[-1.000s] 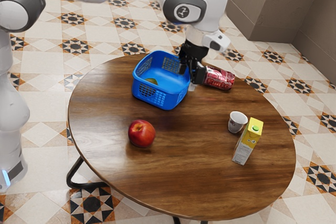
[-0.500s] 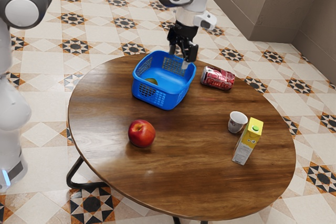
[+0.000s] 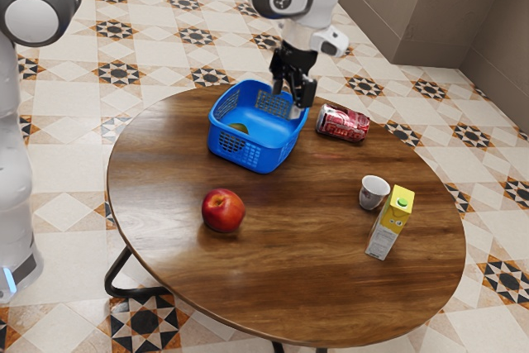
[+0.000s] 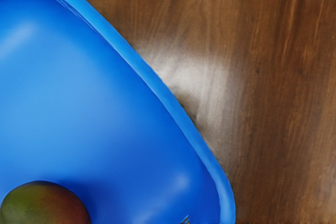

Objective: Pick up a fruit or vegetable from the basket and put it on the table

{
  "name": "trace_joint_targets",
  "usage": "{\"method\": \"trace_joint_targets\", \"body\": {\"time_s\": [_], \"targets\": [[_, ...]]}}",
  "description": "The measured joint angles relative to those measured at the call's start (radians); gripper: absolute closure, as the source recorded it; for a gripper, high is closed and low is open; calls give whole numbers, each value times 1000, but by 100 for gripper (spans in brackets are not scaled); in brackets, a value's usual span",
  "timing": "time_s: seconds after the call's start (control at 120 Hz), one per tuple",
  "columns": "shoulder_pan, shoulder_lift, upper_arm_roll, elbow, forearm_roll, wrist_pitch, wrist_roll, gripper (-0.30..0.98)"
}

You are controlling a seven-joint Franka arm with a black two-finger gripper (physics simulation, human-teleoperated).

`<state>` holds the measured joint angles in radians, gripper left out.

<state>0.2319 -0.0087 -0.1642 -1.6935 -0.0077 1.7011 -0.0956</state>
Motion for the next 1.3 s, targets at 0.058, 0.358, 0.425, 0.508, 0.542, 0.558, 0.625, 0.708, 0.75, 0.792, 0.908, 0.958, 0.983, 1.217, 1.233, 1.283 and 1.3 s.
{"method": "trace_joint_targets", "body": {"time_s": [0.058,0.358,0.425,0.508,0.542,0.558,0.625,0.708,0.75,0.792,0.908,0.958,0.983,1.217,1.233,1.283,1.3], "targets": [[-50,-1,42,-1,1,0,0,0],[-202,-4,166,-8,21,-19,6,0],[-212,-6,176,-7,29,-24,7,0],[-208,-8,180,-5,39,-34,9,0],[-207,-8,184,-7,44,-39,11,0],[-214,-8,194,-11,46,-42,13,0],[-229,-22,228,-37,52,-50,18,0],[-195,-66,255,-100,56,-56,24,0],[-145,-83,267,-124,57,-59,27,0],[-96,-91,273,-141,57,-59,30,0],[-70,-92,277,-154,56,-52,36,0],[-80,-91,278,-155,55,-47,39,0],[-83,-92,278,-155,55,-46,40,0],[-85,-80,277,-155,51,-30,49,0],[-86,-78,277,-155,50,-29,49,0],[-90,-74,276,-155,47,-26,51,0],[-91,-72,276,-155,46,-25,51,0]]}}
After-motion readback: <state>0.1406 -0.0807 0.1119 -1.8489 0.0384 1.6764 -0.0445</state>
